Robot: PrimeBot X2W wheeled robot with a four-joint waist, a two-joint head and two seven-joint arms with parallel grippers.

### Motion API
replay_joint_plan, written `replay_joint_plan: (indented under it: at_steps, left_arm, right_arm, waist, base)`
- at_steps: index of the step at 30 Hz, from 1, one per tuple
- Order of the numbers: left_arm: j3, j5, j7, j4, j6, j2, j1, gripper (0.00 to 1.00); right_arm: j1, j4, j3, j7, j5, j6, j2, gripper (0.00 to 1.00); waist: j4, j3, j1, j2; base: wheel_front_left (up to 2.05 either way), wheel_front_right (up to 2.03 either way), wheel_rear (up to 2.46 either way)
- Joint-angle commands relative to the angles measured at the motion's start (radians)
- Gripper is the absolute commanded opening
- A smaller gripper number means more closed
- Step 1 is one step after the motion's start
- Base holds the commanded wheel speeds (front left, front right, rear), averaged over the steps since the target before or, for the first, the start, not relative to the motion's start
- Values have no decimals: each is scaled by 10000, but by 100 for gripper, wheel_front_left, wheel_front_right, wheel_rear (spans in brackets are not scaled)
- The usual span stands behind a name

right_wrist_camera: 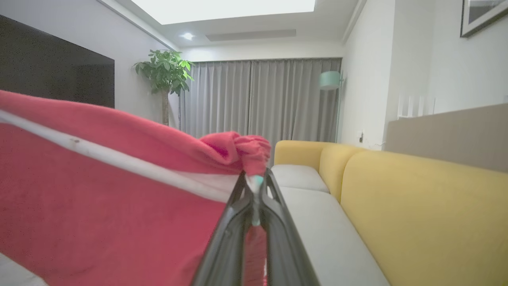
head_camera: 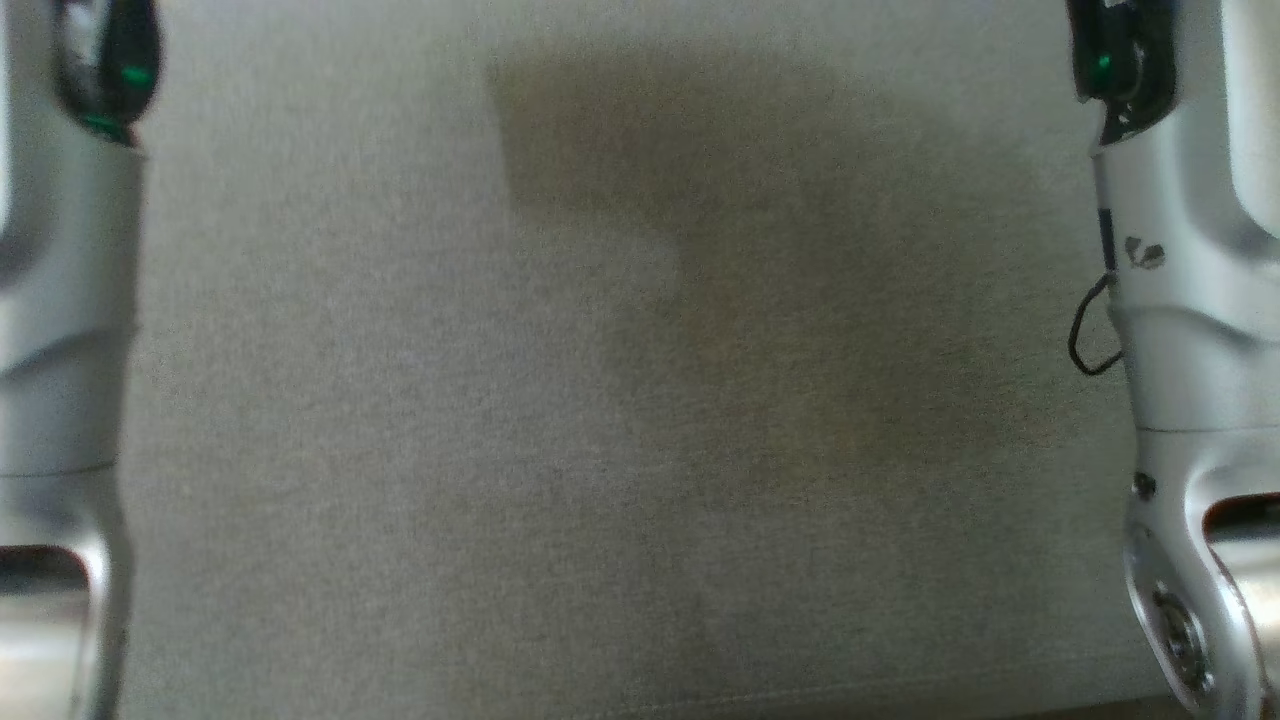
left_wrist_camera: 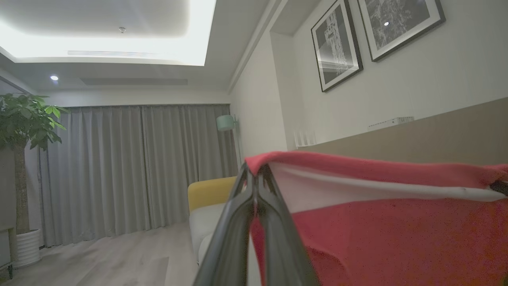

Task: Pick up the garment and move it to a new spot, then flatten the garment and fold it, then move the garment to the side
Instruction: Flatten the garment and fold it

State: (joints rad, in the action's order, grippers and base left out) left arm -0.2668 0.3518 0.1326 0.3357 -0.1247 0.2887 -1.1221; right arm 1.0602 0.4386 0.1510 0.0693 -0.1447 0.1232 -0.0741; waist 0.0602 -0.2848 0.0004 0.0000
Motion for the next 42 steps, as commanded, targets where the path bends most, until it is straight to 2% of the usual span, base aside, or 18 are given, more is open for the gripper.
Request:
replay_joint_plan:
  at_steps: [1,9,12,16,20,23,28,35,39,42]
  left_arm:
    - [95,3,137,78,-30,250,-172,0]
    - [-1124,743,755,1794,-55,-44,1060,0]
    - [-1493,1226,947,2047,-56,-8,1712,0]
    - [-1577,1809,1178,1968,-57,70,2784,0]
    - [-1317,1990,1276,1219,-52,113,4190,0]
    - [-711,1786,1287,-381,173,-24,5919,0]
    - [-254,1568,1289,-1978,383,-320,7863,0]
    - [-438,1308,1251,-4442,819,-471,10916,0]
    - [-526,1289,854,-5763,1216,-261,12150,0]
    - [-496,1404,529,-6187,1369,-90,12671,0]
  right_arm:
    - [51,102,-9,248,6,75,230,0]
    - [-1013,2666,450,1525,-118,75,236,0]
    - [-1556,3002,652,1776,-339,75,237,0]
    - [-2493,2772,871,1905,-635,75,237,0]
    - [-3815,1623,806,1919,-850,75,238,0]
    - [-5300,326,613,1922,-854,75,238,0]
    - [-6929,-818,374,1923,-838,75,238,0]
    - [-9929,-2832,27,1618,-623,75,238,0]
    - [-11415,-4294,-335,983,-416,75,238,0]
    - [-12088,-5049,-398,519,-442,75,238,0]
  waist:
    - [-224,-566,-4,0]
    - [-428,-1057,-4,0]
    - [-408,-1037,-4,0]
    - [-359,-760,-4,0]
    - [-335,-326,-4,0]
    - [-352,211,-4,0]
    - [-347,1024,-4,0]
    - [-165,2320,-4,0]
    - [-16,2553,-4,0]
    - [126,2510,-4,0]
  base:
    - [0,0,0]
    - [0,0,0]
    - [0,0,0]
    - [0,0,0]
    - [0,0,0]
    - [0,0,0]
    - [0,0,0]
    - [0,0,0]
    - [0,0,0]
    - [0,0,0]
